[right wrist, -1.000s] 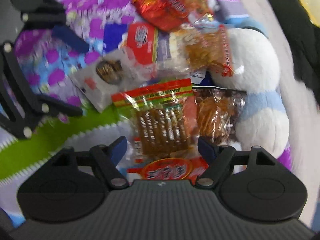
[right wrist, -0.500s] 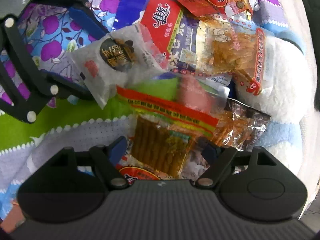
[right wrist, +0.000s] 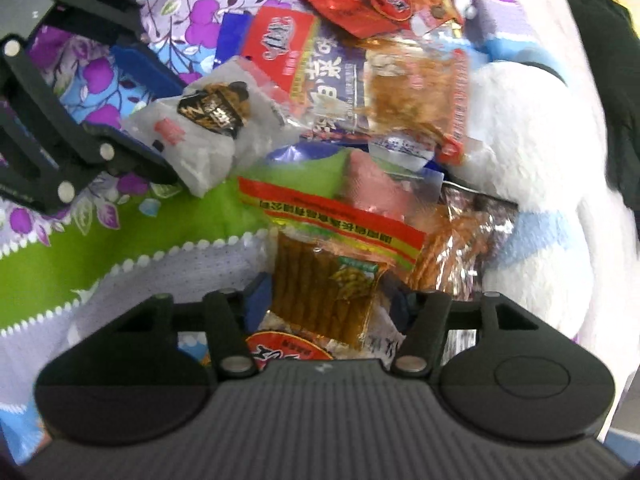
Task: Organize snacks
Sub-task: 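Grasp white packet with left tool while right tool lifts striped snack-stick bag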
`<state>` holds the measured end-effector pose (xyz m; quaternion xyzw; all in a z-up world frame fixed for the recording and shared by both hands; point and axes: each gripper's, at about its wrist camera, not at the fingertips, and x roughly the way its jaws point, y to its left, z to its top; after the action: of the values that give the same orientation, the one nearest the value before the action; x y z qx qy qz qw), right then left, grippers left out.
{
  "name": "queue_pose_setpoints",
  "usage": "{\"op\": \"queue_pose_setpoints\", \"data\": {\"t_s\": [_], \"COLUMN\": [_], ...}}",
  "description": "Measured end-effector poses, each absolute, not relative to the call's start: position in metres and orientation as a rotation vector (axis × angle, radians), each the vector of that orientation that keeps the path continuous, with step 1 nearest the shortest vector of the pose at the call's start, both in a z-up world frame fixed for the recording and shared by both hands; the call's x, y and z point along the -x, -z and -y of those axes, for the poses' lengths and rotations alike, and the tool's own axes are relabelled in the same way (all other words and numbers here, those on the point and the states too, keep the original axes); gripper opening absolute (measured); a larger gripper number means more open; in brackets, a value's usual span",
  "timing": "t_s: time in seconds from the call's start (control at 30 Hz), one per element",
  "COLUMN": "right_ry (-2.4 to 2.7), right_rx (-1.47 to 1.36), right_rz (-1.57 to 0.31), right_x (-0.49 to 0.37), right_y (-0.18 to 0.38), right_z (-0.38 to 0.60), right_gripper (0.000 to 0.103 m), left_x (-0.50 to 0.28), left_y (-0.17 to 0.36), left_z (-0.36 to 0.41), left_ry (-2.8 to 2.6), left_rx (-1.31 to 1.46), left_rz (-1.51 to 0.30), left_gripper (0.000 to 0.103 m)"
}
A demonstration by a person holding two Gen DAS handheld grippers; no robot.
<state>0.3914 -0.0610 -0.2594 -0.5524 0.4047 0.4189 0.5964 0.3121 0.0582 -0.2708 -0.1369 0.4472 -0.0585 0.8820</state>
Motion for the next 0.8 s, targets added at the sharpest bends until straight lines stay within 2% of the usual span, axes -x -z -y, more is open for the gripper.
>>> {"op": "queue_pose_setpoints", "data": {"t_s": [0.3,0.47,0.8], "right_ry": [-0.916,-0.877,-0.829], "right_rx": [1.118,1.000,0.707], "right_rz": [-0.919,-0.904,-0.950], "right_x": [-0.362,-0.341,-0.299], "right_y": [0.236,0.215,0.195], "right_z": [0.075,0.083,0.095], "right_gripper": [0.056,0.055,0.055], "left_x": [-0.280,-0.257,-0.195], "left_y": [0.247,0.236,0.218], "left_z": [-0.061,-0.065,-0.072], "left_ry": [0.093,0.085,0.068], "left_rx": [0.329,0.340,0.348], "left_rz": [-0.928,-0.922,-0.905], "left_gripper": [0.049,0.044,0.041]}}
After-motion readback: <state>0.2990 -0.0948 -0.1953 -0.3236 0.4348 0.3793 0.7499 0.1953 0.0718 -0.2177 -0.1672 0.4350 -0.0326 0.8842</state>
